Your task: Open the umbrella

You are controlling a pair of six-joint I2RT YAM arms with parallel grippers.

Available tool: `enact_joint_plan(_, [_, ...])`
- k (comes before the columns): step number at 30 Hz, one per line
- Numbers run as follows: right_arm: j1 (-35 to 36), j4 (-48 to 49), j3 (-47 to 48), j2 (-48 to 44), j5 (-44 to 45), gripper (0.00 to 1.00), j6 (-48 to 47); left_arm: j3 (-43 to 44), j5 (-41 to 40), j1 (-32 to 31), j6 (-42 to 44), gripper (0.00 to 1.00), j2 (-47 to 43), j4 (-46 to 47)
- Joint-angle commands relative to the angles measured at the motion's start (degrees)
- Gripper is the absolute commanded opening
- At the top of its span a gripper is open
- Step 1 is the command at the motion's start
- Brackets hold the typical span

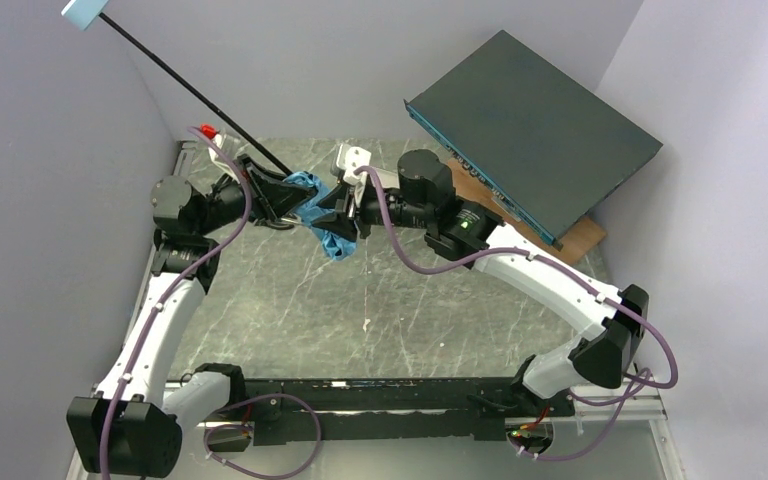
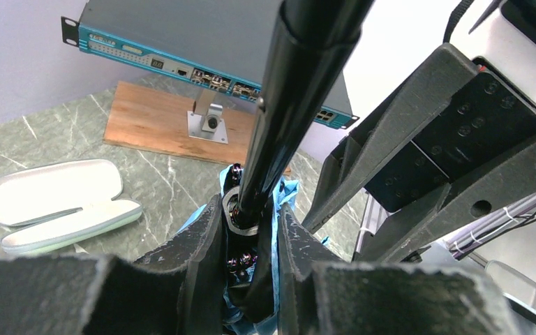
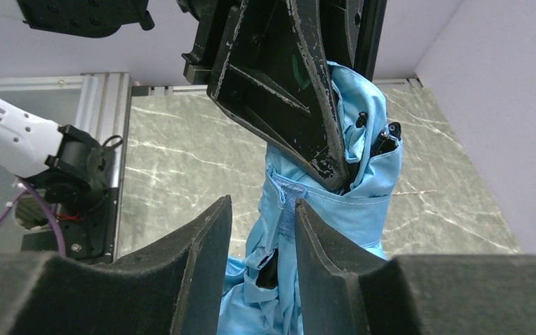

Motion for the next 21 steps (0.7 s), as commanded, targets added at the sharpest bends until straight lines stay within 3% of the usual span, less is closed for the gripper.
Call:
enact_joint_plan(1, [1.5, 1.2, -1.0, -0.2, 5.0, 0.37, -2.4, 0.9, -1.7, -0.4, -2.0, 0.00, 0.4, 5.8])
enact_joint_plan(4, [2.8, 0.0, -1.0, 0.8, 8.2, 0.28, -4.9, 1.7, -2.1, -0.4, -2.4, 0.00, 0.7, 5.3])
enact_joint_plan(8, [6.8, 1.7, -3.5, 0.6, 13.1, 0.00, -10.8, 2.7, -4.8, -0.4, -2.5, 0.00, 0.9, 3.4])
enact_joint_plan(14, [9.3, 3.0, -4.3, 0.4, 7.1, 0.00, -11.7, 4.0, -10.1, 0.6, -3.3, 0.00, 2.4, -0.4])
enact_joint_plan(19, [9.9, 0.2, -1.4, 2.3, 1.3, 0.00, -10.6, 4.2, -7.4, 0.9, -4.0, 0.00, 3.7, 3.3])
enact_joint_plan(21, [8.8, -0.7, 0.2, 2.2, 0.6, 0.25, -7.7, 4.3, -5.8, 0.8, -2.0, 0.00, 3.3, 2.5])
